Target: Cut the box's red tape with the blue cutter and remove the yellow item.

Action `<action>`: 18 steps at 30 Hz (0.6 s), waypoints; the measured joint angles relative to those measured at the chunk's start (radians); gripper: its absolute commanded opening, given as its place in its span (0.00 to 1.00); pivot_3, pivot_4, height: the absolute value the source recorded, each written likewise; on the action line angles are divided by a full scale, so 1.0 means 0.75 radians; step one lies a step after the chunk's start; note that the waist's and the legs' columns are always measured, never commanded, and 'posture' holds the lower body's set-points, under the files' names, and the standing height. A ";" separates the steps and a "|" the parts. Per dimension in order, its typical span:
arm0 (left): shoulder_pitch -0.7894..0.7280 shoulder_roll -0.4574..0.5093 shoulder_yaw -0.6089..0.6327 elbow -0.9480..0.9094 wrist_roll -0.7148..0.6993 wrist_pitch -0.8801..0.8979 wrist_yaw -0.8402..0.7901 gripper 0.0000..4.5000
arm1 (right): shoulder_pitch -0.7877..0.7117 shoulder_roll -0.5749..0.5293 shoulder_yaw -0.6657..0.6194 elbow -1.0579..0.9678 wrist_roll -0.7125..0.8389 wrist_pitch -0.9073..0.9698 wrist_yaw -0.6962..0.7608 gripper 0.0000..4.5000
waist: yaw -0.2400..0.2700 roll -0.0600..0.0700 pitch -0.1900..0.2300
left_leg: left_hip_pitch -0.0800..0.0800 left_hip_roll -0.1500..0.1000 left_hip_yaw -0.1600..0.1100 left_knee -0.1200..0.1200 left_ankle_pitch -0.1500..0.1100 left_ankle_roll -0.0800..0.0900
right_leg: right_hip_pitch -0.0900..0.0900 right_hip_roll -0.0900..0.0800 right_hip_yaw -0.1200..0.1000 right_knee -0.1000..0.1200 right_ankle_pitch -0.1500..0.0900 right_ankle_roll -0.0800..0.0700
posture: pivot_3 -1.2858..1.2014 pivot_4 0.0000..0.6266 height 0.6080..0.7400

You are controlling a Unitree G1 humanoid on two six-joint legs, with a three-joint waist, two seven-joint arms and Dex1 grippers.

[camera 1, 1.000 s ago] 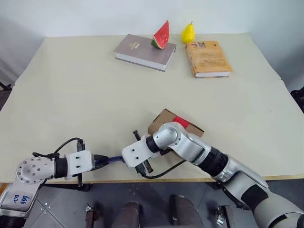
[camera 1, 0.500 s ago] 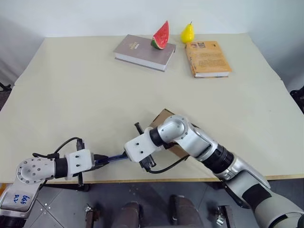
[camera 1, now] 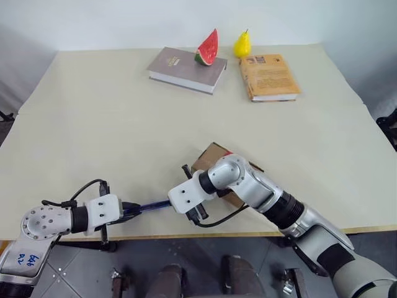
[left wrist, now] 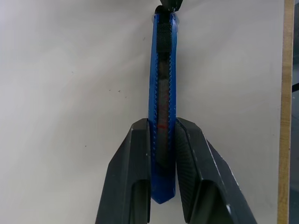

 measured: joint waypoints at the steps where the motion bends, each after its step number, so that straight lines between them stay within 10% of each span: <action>1: 0.001 0.000 0.002 0.002 0.002 0.001 0.000 0.09 | -0.001 0.013 -0.002 0.019 -0.008 -0.012 -0.002 0.01 | -0.005 0.000 0.000 | 0.003 0.000 0.000 0.000 0.000 0.000 | 0.003 0.000 0.000 0.000 0.000 0.000 | 0.52 0.24 1.00; 18: -0.012 -0.032 -0.017 0.002 0.018 0.004 0.021 0.09 | -0.044 0.280 0.052 0.309 -0.051 -0.137 -0.055 0.01 | -0.008 0.002 -0.001 | 0.011 0.000 -0.004 -0.002 0.000 -0.001 | 0.011 -0.001 0.006 -0.001 -0.001 -0.001 | 0.52 0.24 1.00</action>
